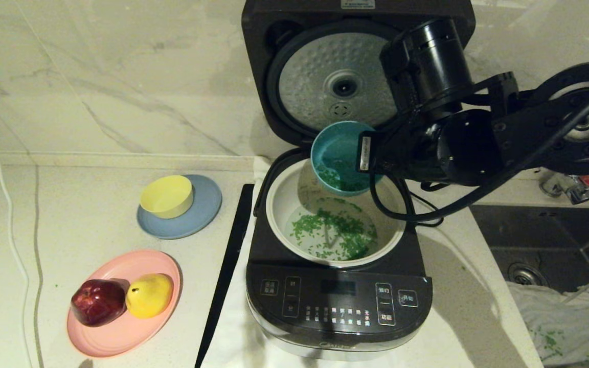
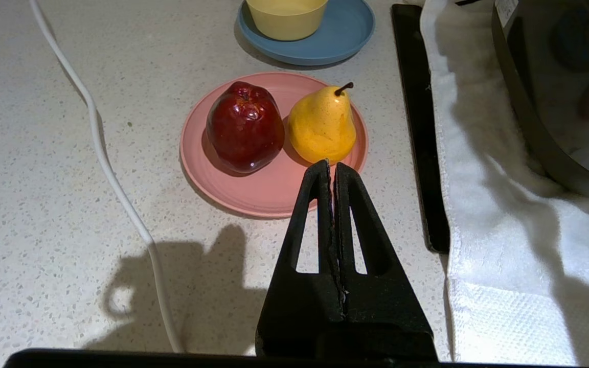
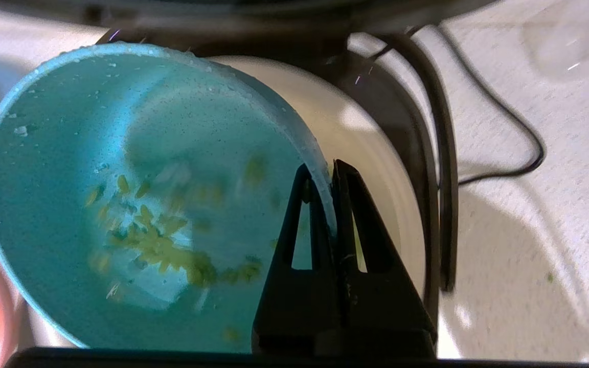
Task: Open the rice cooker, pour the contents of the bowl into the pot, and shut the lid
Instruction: Pour the water from the bowl into the rice cooker
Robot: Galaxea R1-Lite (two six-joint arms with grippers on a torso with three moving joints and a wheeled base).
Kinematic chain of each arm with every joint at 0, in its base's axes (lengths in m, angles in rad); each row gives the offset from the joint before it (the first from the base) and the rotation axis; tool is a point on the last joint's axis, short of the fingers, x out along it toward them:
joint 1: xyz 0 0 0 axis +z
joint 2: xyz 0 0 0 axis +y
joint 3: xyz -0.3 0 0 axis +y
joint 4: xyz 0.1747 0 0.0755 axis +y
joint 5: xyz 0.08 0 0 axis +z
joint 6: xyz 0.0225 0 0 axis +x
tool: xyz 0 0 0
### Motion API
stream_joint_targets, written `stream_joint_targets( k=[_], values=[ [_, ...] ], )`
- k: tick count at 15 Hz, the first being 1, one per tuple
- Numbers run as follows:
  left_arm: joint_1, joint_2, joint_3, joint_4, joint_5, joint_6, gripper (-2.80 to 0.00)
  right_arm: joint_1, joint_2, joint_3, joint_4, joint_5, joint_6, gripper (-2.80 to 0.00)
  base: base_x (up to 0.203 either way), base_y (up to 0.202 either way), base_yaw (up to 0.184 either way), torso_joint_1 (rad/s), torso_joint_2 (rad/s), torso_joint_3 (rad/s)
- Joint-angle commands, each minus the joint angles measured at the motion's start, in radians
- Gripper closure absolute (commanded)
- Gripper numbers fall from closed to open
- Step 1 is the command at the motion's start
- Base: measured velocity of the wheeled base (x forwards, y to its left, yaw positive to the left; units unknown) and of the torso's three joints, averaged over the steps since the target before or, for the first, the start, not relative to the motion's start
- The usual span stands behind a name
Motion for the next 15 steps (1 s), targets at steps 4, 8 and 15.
stream_joint_targets(
  k=[4, 8, 15],
  values=[
    [0.000, -0.001, 0.003, 0.000, 0.000, -0.001, 0.00, 0.002, 0.080, -0.001, -0.152, -0.059, -0.034, 0.00, 0.000, 0.000, 0.000, 0.000, 0.00, 0.000],
    [0.000, 0.000, 0.003, 0.000, 0.000, 0.000, 0.00, -0.008, 0.124, 0.018, -0.295, -0.119, -0.105, 0.00, 0.000, 0.000, 0.000, 0.000, 0.00, 0.000],
    [0.000, -0.001, 0.003, 0.000, 0.000, 0.000, 0.00, -0.008, 0.161, 0.267, -0.903, -0.170, -0.351, 0.00, 0.000, 0.000, 0.000, 0.000, 0.00, 0.000]
  ],
)
